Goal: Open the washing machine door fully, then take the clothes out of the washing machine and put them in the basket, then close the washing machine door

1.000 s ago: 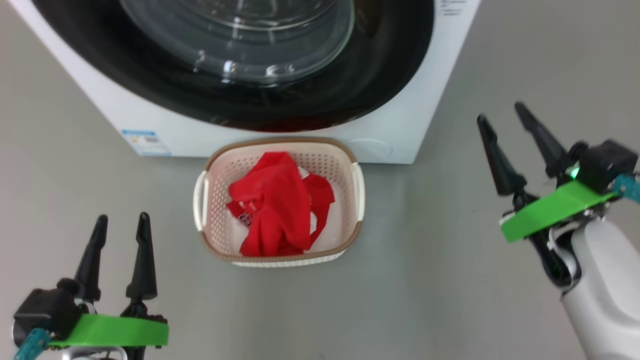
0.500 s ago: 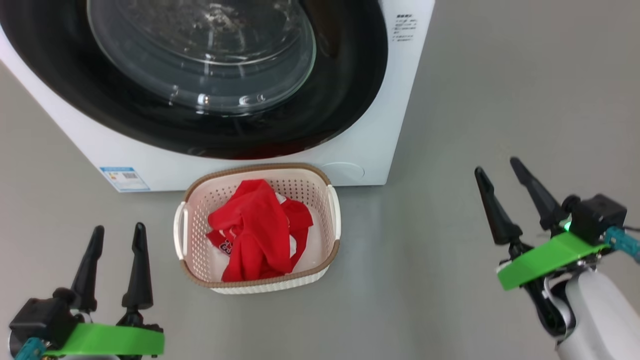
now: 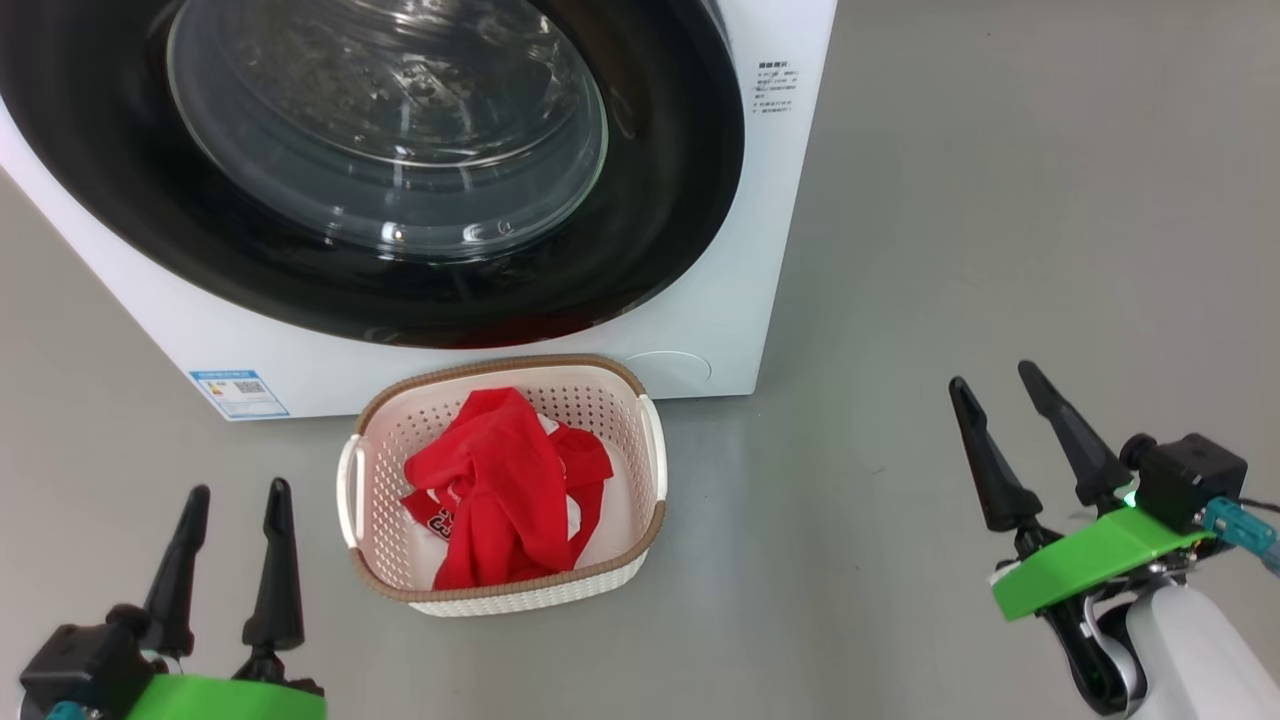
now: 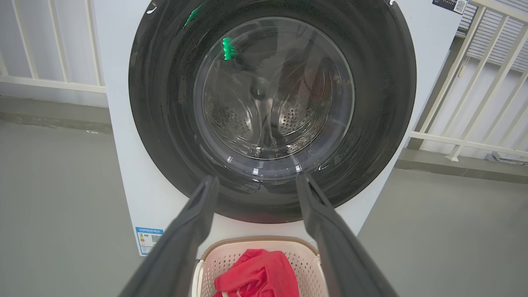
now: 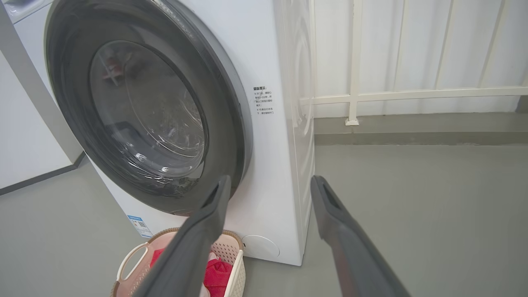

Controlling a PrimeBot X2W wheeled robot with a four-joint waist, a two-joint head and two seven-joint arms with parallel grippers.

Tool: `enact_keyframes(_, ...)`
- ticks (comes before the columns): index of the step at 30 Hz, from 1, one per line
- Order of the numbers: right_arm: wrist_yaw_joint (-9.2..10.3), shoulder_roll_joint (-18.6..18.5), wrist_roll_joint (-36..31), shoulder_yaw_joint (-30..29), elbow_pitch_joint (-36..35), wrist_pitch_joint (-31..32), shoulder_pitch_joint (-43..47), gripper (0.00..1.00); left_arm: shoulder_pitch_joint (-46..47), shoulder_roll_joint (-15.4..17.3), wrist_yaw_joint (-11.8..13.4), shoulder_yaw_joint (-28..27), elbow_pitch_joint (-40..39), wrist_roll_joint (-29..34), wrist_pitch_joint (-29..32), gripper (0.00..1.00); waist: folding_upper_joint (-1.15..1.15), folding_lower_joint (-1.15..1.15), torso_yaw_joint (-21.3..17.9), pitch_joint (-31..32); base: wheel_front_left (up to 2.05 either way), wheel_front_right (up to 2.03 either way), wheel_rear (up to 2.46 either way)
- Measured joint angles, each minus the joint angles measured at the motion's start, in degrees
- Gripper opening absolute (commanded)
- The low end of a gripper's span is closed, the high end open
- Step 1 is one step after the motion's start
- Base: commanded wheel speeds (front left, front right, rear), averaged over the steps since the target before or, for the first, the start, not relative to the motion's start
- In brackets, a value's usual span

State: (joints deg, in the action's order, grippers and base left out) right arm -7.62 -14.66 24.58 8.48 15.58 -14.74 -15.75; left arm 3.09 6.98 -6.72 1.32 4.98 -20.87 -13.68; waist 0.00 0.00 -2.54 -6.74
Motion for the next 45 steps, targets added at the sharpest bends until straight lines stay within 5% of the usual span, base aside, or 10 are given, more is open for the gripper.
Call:
enact_keyframes(42,0.00,0.3,-0.3,0.0,0.0,0.0,0.8,1.00,-0.5,1.2,1.4,1.5,-0.8,-1.0,0.1,1.00,0.00,0.00,0.3,0.4,0.00,0.00,0.00)
enact_keyframes(43,0.00,0.5,-0.3,0.1,0.6,0.0,0.8,0.00,-0.6,0.9,1.4,1.5,-0.2,-1.0,0.1,0.00,0.00,0.00,0.3,0.5,0.00,0.00,0.00)
enact_keyframes(45,0.00,1.1,-0.3,0.3,1.9,0.0,1.5,0.00,-0.8,0.1,1.4,1.9,1.3,-1.0,0.1,0.00,0.00,0.00,0.3,0.5,0.00,0.00,0.00)
